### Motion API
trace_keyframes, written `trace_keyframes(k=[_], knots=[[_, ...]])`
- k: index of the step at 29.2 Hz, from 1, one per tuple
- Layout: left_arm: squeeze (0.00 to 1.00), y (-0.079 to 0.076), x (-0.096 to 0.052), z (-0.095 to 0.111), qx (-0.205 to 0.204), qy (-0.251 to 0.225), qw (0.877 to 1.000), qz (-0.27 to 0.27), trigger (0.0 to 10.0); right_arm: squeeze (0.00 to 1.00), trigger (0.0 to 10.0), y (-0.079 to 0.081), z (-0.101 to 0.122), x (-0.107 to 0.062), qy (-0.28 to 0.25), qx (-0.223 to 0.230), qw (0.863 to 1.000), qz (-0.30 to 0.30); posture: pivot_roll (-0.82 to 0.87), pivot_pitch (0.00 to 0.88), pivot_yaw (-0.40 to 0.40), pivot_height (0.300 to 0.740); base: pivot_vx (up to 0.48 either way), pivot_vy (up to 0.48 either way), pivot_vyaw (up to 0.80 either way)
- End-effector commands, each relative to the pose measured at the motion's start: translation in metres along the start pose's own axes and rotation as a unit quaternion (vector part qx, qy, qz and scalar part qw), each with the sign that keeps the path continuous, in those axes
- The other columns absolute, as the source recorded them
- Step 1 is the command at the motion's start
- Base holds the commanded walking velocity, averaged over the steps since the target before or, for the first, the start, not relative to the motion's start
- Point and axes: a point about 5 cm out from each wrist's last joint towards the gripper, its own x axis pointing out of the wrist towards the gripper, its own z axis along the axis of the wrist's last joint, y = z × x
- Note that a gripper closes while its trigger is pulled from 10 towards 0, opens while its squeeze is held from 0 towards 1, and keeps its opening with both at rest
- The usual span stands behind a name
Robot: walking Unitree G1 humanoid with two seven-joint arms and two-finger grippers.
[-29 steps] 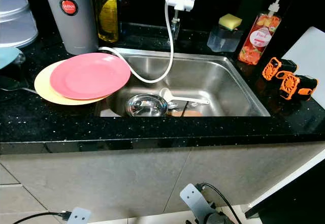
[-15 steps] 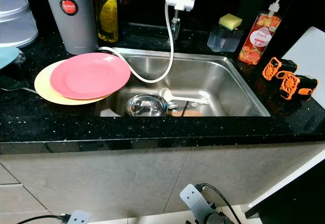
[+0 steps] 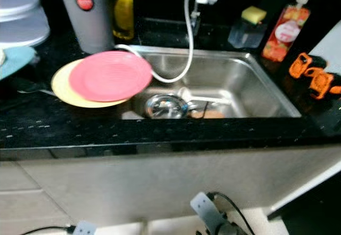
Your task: Kitchen organization
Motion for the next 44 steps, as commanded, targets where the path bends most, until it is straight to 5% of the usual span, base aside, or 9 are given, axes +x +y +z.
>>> trace_keyframes(k=[1, 37, 44], knots=[[0.0, -0.006, -0.001, -0.002, 0.001, 0.004, 1.0, -0.01, 10.0, 0.0, 10.0, -0.009, -0.006, -0.004, 0.008, 0.005, 1.0, -0.016, 0.18, 0.0, -0.153, 0.74, 0.0, 0.277, 0.0], [0.0, -0.006, 0.001, 0.007, 0.01, -0.017, 1.0, -0.01, 10.0, 0.0, 10.0, -0.013, -0.006, -0.005, 0.008, -0.009, 1.0, -0.017, 0.18, 0.0, -0.145, 0.74, 0.0, 0.0, 0.0], [0.0, -0.007, 0.001, 0.008, 0.008, -0.021, 1.0, -0.009, 10.0, 0.0, 10.0, -0.013, -0.006, -0.005, 0.009, -0.015, 1.0, -0.016, 0.18, 0.0, -0.151, 0.74, 0.0, 0.0, 0.78]])
